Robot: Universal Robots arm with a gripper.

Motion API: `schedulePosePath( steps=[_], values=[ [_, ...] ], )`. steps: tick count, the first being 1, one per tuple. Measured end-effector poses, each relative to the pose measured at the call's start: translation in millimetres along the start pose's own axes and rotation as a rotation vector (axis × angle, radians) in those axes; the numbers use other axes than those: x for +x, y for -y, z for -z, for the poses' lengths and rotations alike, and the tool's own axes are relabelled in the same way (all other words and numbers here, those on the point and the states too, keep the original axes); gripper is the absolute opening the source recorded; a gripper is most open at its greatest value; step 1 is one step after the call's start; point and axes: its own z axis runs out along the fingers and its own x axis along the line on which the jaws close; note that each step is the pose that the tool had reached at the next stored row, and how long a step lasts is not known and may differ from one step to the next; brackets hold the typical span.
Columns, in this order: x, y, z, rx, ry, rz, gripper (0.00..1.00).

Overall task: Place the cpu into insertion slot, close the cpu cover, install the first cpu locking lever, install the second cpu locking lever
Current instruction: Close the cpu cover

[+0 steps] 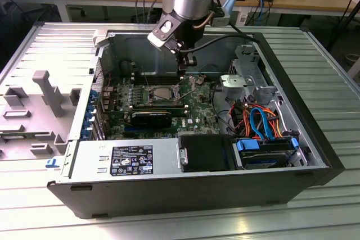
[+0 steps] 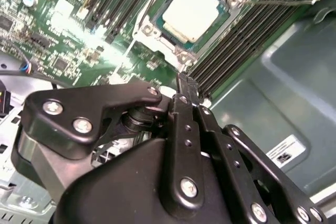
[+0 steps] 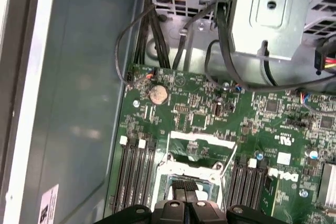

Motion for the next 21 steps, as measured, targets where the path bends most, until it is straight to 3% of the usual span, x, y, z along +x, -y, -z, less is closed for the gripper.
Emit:
schedulePosePath(
  steps=[4, 8, 10, 13, 21],
  values=[
    [-2.8, -16.0, 0.9, 0.0166, -0.0060, -0.001, 0.11],
    [-6.7, -38.5, 1.9, 0.0419, -0.0151, -0.002, 0.11],
    [-9.1, -52.8, 2.1, 0.0587, -0.0188, -0.003, 0.11],
    [-10.7, -60.5, -1.3, 0.0690, -0.0204, -0.004, 0.11],
    [-14.0, -74.0, -16.1, 0.0857, -0.0234, -0.005, 0.11]
  ],
)
